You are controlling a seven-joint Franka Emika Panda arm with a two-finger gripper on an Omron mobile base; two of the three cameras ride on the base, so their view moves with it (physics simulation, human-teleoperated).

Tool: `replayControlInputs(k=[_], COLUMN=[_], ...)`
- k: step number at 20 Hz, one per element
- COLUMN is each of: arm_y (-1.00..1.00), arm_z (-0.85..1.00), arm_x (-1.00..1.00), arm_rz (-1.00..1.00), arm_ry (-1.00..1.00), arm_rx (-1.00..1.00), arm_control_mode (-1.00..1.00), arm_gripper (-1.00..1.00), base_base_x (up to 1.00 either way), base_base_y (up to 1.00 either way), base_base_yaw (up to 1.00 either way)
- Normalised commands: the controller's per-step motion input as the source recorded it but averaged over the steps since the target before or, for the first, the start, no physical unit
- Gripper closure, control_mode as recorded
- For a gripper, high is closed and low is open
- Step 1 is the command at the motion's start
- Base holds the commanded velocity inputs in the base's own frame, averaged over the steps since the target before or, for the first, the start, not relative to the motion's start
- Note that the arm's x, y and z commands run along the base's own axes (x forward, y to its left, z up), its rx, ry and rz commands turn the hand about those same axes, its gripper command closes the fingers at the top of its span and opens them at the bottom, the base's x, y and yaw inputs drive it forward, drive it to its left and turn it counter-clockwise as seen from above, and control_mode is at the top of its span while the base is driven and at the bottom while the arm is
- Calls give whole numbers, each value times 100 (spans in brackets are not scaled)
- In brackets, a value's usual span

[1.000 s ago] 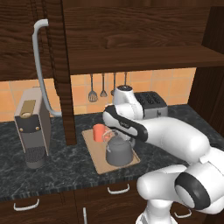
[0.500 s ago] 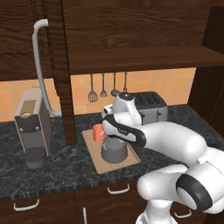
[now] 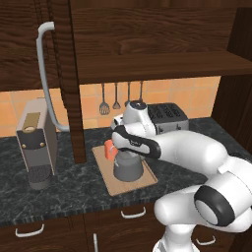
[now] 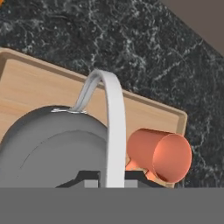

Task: Pick the kettle from the counter and place it on the tray. Then pick the mug from the cabinet and place it on the tray. Then close the cabinet doors.

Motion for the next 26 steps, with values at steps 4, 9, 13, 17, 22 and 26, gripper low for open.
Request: replayControlInputs(k=[4, 9, 13, 17, 22, 26], arm_y=[-3, -13, -16, 0, -6, -13], arm_z=[-8, 0, 26, 32, 56, 24], arm_x=[-24, -15, -34, -29, -71, -100], arm_rz=[0, -5, -14, -15, -16, -11], arm_ry=[0, 0, 0, 2, 0, -14], arm_rx=[0, 2, 4, 0, 0, 0], arm_control_mode=[-100, -100, -100, -100, -100, -100], arm_gripper=[-100, -100, -100, -100, -100, -100], base_base_x=[0, 0, 0, 0, 0, 0], base_base_y=[0, 0, 0, 0, 0, 0], base_base_yaw=[0, 0, 0, 0, 0, 0])
